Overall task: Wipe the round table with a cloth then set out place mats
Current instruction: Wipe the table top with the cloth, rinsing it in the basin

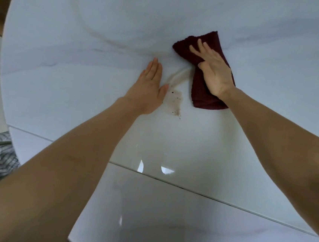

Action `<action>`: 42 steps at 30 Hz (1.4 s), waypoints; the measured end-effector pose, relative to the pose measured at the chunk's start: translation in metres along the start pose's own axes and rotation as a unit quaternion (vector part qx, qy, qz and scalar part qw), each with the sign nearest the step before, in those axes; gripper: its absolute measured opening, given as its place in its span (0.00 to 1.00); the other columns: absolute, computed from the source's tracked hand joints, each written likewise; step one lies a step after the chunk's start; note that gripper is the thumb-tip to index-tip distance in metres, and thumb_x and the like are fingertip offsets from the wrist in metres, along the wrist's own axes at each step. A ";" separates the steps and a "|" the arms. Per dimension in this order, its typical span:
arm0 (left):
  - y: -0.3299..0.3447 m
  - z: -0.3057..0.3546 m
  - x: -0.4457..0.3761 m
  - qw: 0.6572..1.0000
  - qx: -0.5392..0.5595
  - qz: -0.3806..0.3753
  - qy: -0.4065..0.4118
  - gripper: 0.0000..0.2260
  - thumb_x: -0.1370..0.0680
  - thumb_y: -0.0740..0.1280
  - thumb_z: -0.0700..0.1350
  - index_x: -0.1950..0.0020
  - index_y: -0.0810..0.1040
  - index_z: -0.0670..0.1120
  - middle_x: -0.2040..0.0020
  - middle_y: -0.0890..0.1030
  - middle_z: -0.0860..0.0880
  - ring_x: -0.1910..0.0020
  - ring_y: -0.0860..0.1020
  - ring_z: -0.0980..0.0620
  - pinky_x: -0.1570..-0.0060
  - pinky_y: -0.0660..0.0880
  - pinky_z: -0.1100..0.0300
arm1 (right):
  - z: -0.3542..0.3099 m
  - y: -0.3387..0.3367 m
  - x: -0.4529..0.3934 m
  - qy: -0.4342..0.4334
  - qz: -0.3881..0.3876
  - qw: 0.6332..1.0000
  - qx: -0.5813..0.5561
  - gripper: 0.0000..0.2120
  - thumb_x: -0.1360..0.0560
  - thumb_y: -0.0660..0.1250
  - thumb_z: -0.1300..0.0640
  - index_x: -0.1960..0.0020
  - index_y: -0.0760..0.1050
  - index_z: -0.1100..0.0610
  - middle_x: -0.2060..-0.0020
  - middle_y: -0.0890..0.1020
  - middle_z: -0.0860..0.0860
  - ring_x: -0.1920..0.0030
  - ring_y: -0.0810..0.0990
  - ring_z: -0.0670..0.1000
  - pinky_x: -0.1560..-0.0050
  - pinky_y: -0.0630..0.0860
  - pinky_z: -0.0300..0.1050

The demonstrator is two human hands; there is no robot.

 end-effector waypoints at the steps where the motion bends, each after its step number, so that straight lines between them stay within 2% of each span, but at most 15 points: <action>1: -0.001 0.000 0.000 1.000 0.006 -0.007 -0.002 0.28 0.16 0.48 0.51 0.22 0.41 0.38 0.22 0.39 0.43 0.22 0.40 0.50 0.28 0.38 0.62 | -0.007 0.005 0.004 -0.016 -0.009 1.000 0.003 0.28 0.23 0.46 0.57 0.23 0.60 0.52 0.22 0.56 0.51 0.22 0.52 0.48 0.28 0.41 0.31; 6: -0.005 -0.011 0.013 1.000 -0.009 -0.012 -0.003 0.27 0.15 0.49 0.50 0.22 0.42 0.39 0.21 0.40 0.44 0.22 0.42 0.51 0.29 0.39 0.65 | -0.043 0.038 0.037 -0.098 -0.057 0.993 0.021 0.27 0.22 0.46 0.56 0.23 0.59 0.54 0.23 0.57 0.53 0.23 0.52 0.49 0.27 0.40 0.32; 9: 0.001 -0.024 0.039 0.999 -0.029 -0.014 -0.027 0.28 0.16 0.49 0.51 0.22 0.41 0.39 0.22 0.39 0.43 0.22 0.41 0.50 0.28 0.39 0.64 | -0.050 0.045 0.059 -0.097 -0.062 0.993 0.024 0.29 0.23 0.45 0.53 0.23 0.59 0.55 0.23 0.57 0.53 0.23 0.53 0.50 0.25 0.41 0.36; 13: -0.001 -0.041 0.063 0.998 -0.037 -0.022 -0.044 0.30 0.16 0.49 0.52 0.22 0.40 0.38 0.22 0.38 0.43 0.22 0.41 0.49 0.27 0.39 0.62 | -0.062 0.059 0.101 -0.076 -0.046 0.994 0.067 0.29 0.22 0.46 0.51 0.22 0.56 0.53 0.22 0.56 0.54 0.22 0.52 0.52 0.23 0.45 0.48; 16: -0.004 -0.049 0.078 0.998 -0.032 -0.021 -0.043 0.30 0.16 0.49 0.53 0.22 0.40 0.38 0.22 0.38 0.43 0.22 0.40 0.49 0.27 0.39 0.61 | -0.068 0.067 0.139 0.007 0.000 0.989 0.146 0.29 0.21 0.46 0.41 0.21 0.51 0.46 0.21 0.50 0.53 0.22 0.47 0.55 0.24 0.40 0.57; 19: -0.005 -0.053 0.090 0.999 -0.040 -0.021 -0.022 0.30 0.16 0.49 0.53 0.22 0.40 0.37 0.22 0.38 0.42 0.22 0.40 0.48 0.27 0.39 0.61 | -0.069 0.074 0.171 0.165 0.040 0.970 0.172 0.35 0.24 0.47 0.31 0.21 0.45 0.42 0.22 0.41 0.57 0.23 0.38 0.63 0.27 0.33 0.63; 22: -0.006 -0.065 0.095 0.998 -0.065 -0.018 -0.006 0.30 0.16 0.49 0.52 0.23 0.41 0.36 0.22 0.39 0.40 0.22 0.41 0.47 0.26 0.39 0.58 | -0.084 0.084 0.185 0.310 0.088 0.935 0.146 0.36 0.24 0.48 0.32 0.21 0.42 0.44 0.23 0.42 0.63 0.24 0.38 0.65 0.27 0.37 0.66; 26: -0.004 -0.076 0.087 0.989 -0.149 0.003 0.021 0.30 0.17 0.48 0.55 0.22 0.42 0.39 0.22 0.38 0.39 0.23 0.40 0.43 0.25 0.39 0.49 | -0.099 0.090 0.174 0.401 0.132 0.895 0.140 0.33 0.21 0.47 0.39 0.21 0.41 0.48 0.23 0.44 0.63 0.24 0.40 0.67 0.27 0.38 0.67; 29: -0.010 -0.082 0.073 0.989 -0.148 0.021 -0.004 0.31 0.17 0.47 0.57 0.22 0.40 0.42 0.23 0.36 0.37 0.24 0.37 0.37 0.27 0.36 0.45 | -0.100 0.090 0.151 0.408 0.141 0.891 0.141 0.31 0.20 0.47 0.43 0.21 0.42 0.49 0.23 0.45 0.63 0.24 0.41 0.67 0.27 0.38 0.66; 33: -0.006 -0.089 0.054 0.992 -0.120 0.017 -0.021 0.33 0.17 0.48 0.58 0.23 0.34 0.43 0.24 0.33 0.38 0.25 0.34 0.38 0.29 0.33 0.45 | -0.096 0.082 0.104 0.384 0.143 0.900 0.149 0.31 0.20 0.46 0.45 0.21 0.40 0.50 0.23 0.45 0.63 0.24 0.41 0.67 0.26 0.38 0.65; 42: -0.002 -0.090 0.053 0.993 -0.113 0.015 -0.022 0.34 0.18 0.49 0.58 0.23 0.33 0.43 0.24 0.32 0.38 0.25 0.33 0.37 0.29 0.32 0.45 | -0.078 0.050 -0.012 0.299 0.128 0.931 0.164 0.30 0.19 0.46 0.47 0.21 0.39 0.51 0.22 0.45 0.57 0.24 0.43 0.66 0.25 0.41 0.64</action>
Point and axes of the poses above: each hand's wrist, its own x-axis away from the middle knuckle, its own y-axis out of the palm, z = x × y, the point moved 9 cm from there along -x, towards the middle knuckle
